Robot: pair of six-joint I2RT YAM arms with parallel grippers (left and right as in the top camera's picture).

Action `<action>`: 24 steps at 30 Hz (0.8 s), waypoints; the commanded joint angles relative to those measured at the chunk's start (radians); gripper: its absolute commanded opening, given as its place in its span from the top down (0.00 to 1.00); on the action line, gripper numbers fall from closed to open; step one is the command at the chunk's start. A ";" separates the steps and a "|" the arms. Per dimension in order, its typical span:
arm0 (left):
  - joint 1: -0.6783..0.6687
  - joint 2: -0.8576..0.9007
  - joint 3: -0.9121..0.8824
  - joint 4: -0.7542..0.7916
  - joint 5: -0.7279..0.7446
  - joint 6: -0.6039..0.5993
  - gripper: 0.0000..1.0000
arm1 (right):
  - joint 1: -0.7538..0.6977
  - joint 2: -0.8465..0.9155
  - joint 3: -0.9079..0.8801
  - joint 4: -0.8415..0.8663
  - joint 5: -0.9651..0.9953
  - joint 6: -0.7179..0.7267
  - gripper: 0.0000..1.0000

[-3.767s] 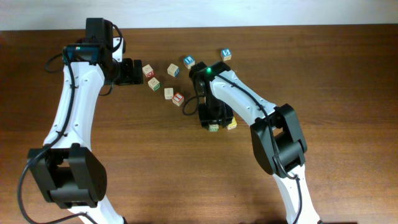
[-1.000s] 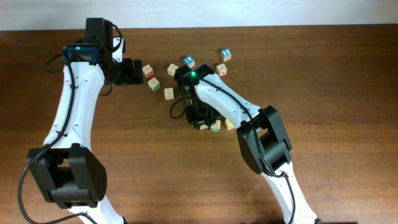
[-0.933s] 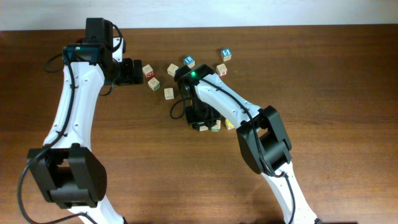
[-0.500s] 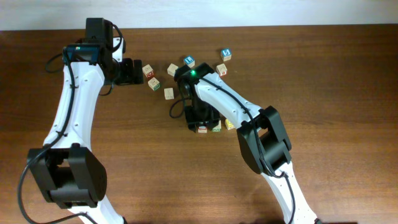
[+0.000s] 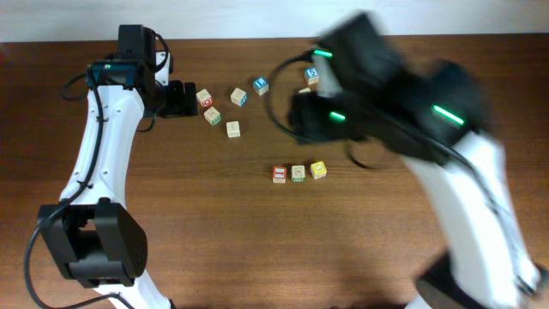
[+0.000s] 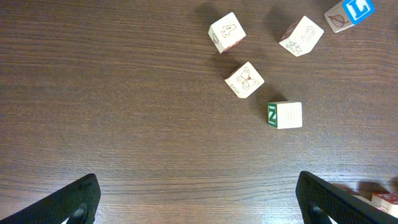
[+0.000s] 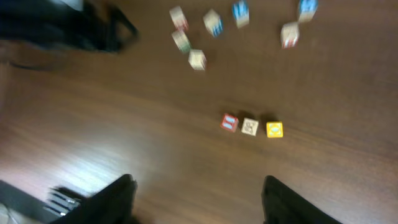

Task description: Rotate 3 blocks

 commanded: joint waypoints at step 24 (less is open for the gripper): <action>-0.044 0.009 -0.030 -0.006 0.229 -0.153 0.16 | -0.357 0.059 -1.098 0.624 -0.036 -0.089 0.64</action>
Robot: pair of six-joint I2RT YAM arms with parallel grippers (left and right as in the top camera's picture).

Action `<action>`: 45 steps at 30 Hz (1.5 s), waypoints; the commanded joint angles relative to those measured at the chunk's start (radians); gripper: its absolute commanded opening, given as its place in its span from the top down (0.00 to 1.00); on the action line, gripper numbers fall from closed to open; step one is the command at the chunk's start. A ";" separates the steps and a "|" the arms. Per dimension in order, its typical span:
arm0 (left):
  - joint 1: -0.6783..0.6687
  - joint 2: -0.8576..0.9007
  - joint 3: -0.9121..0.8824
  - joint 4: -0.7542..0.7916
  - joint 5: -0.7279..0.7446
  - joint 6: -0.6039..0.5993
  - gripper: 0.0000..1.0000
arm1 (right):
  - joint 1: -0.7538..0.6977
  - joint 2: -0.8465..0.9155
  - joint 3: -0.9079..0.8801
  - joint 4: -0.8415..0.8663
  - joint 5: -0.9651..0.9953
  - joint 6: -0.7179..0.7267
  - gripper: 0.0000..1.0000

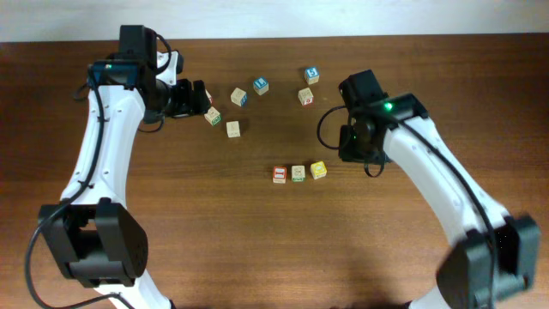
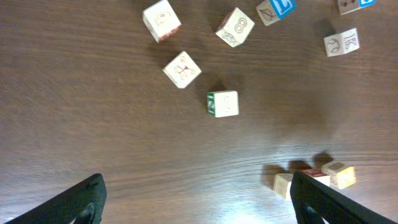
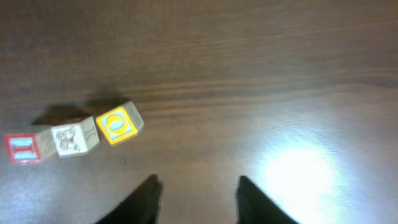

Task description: Rotate 3 blocks

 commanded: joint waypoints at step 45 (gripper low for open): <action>-0.249 0.084 -0.108 0.114 -0.364 -0.341 0.48 | 0.064 0.305 0.195 0.123 -0.394 -0.101 0.75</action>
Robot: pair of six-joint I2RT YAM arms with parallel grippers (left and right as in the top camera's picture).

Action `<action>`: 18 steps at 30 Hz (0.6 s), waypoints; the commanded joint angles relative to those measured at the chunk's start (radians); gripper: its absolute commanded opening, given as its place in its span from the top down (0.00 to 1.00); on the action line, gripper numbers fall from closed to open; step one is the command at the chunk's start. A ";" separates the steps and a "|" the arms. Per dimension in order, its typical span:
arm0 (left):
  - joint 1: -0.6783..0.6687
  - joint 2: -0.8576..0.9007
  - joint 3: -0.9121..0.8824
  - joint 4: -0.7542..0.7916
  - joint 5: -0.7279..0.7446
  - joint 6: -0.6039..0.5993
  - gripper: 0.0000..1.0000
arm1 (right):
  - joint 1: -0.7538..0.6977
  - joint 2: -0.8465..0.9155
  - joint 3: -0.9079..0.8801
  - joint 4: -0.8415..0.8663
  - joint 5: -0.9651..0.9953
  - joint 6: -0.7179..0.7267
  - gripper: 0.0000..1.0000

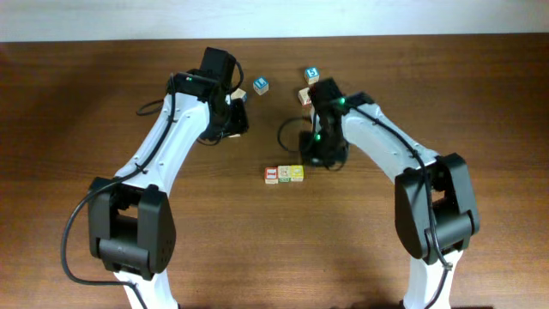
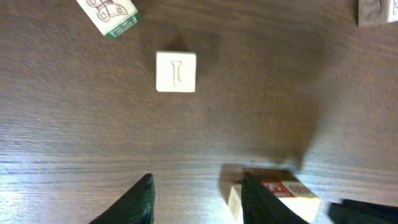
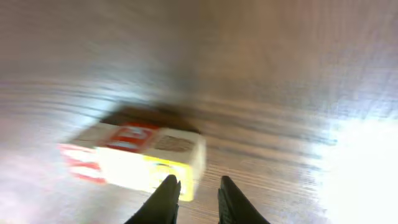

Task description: Rotate 3 blocks

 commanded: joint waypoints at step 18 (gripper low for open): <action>0.135 0.006 -0.006 0.030 -0.238 -0.009 0.50 | 0.182 0.093 0.106 0.074 0.296 0.079 0.73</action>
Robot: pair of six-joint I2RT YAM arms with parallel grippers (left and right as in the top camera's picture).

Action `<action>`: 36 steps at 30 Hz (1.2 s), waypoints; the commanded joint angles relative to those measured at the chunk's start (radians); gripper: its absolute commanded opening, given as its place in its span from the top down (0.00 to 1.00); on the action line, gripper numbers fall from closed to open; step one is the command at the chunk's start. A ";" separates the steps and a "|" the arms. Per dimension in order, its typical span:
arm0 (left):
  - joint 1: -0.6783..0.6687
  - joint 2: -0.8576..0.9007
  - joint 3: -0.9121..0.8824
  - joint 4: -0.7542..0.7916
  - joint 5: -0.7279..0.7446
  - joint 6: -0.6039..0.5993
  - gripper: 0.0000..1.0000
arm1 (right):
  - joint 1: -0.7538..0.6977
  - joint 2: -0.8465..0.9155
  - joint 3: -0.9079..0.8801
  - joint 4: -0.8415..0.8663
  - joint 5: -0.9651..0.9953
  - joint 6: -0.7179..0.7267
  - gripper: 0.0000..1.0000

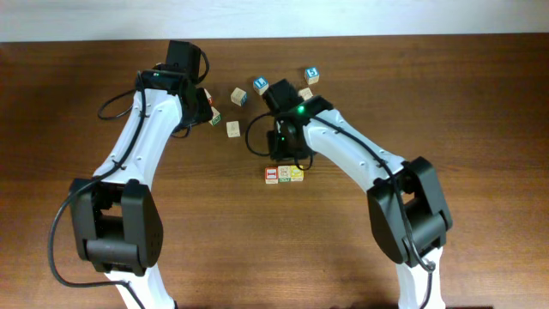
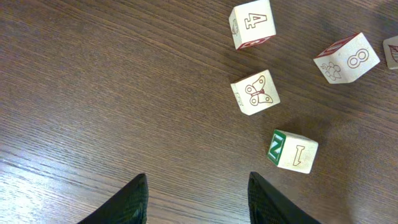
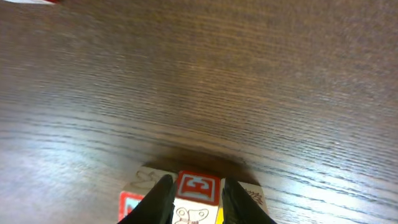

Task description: Rotate 3 blocks

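Note:
Three blocks (image 1: 285, 174) lie in a tight row mid-table: red-faced on the left, a pale one in the middle, yellow on the right. My right gripper (image 3: 198, 200) is down on the row, shut on the middle block (image 3: 199, 188), whose red letter face shows between the fingers (image 3: 163, 198). In the overhead view the right gripper (image 1: 287, 153) sits just behind the row. My left gripper (image 2: 200, 202) is open over bare wood, and in the overhead view the left gripper (image 1: 199, 107) is at the left of the scattered blocks.
Loose blocks lie before the left gripper: a "4" block (image 2: 252, 23), a butterfly block (image 2: 255, 92), a green-sided block (image 2: 292, 150) and an "8" block (image 2: 347, 58). Two blue-topped blocks (image 1: 260, 85) and a pale block (image 1: 304, 93) lie behind the right arm.
My left gripper has drawn back from beside the row to the left of the scattered blocks. My right gripper has moved from the row's right end to over its middle, now around the middle block.
At first the left gripper stood wide open by the scattered blocks and the right arm was high and blurred. Then the right gripper was low, right of the row, with the yellow block askew and apart. Later the row was tight, both grippers beside it. Now only the right stays.

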 commanded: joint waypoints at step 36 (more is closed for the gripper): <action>-0.003 0.006 -0.006 -0.017 0.048 -0.005 0.51 | -0.021 0.014 0.361 -0.513 -0.087 0.039 0.66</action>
